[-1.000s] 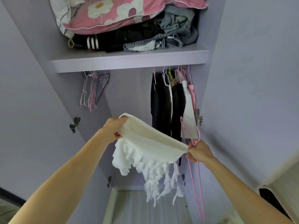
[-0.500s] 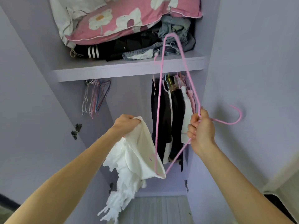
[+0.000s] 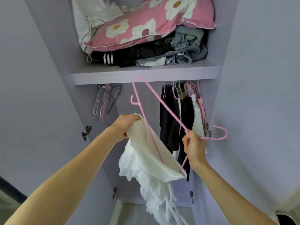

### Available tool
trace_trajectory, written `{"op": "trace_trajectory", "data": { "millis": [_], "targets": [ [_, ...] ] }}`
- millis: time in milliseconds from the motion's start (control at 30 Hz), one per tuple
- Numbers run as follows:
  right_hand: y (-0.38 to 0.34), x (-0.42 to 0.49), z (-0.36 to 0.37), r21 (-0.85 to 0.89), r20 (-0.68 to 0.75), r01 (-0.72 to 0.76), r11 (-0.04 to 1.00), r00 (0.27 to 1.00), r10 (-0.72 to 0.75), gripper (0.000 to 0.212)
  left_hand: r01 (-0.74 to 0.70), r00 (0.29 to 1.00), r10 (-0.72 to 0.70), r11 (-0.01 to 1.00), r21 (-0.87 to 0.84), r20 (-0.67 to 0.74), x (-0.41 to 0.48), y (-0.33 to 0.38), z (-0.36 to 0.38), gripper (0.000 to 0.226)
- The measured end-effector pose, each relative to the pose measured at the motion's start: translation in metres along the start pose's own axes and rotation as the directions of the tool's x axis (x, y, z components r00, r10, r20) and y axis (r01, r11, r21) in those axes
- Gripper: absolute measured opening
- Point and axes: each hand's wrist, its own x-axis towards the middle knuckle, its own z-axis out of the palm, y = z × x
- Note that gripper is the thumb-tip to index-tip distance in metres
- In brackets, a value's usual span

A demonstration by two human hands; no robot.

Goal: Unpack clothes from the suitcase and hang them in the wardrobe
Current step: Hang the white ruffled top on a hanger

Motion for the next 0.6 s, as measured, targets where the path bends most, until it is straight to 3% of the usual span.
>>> {"op": "trace_trajectory", "data": {
  "millis": [100, 300, 400, 600],
  "targets": [
    [0.017, 0.001, -0.006, -0.005, 0.029, -0.065, 0.998, 0.997, 0.065, 0.033, 0.014, 1.0, -0.013, 0.998, -0.055, 0.018, 0.0, 0.0, -0.008, 0.02],
    [0.003, 0.01, 0.021, 0.321, -0.001, -0.132, 0.938, 0.99, 0.14, 0.049, 0.02, 0.998, -0.014, 0.996, -0.091, 0.067, -0.004, 0.0, 0.001, 0.021],
    [0.01, 0.009, 0.03, 0.134, 0.003, -0.095, 0.986, 0.995, 0.096, 0.046, 0.008, 0.998, -0.001, 0.994, -0.106, 0.067, -0.003, 0.003, -0.001, 0.018],
    [0.024, 0.013, 0.006, -0.176, 0.115, -0.014, 0.984, 0.993, 0.034, 0.038, 0.03, 0.994, -0.029, 1.0, 0.007, -0.108, 0.01, -0.005, -0.038, 0.009]
  ]
}}
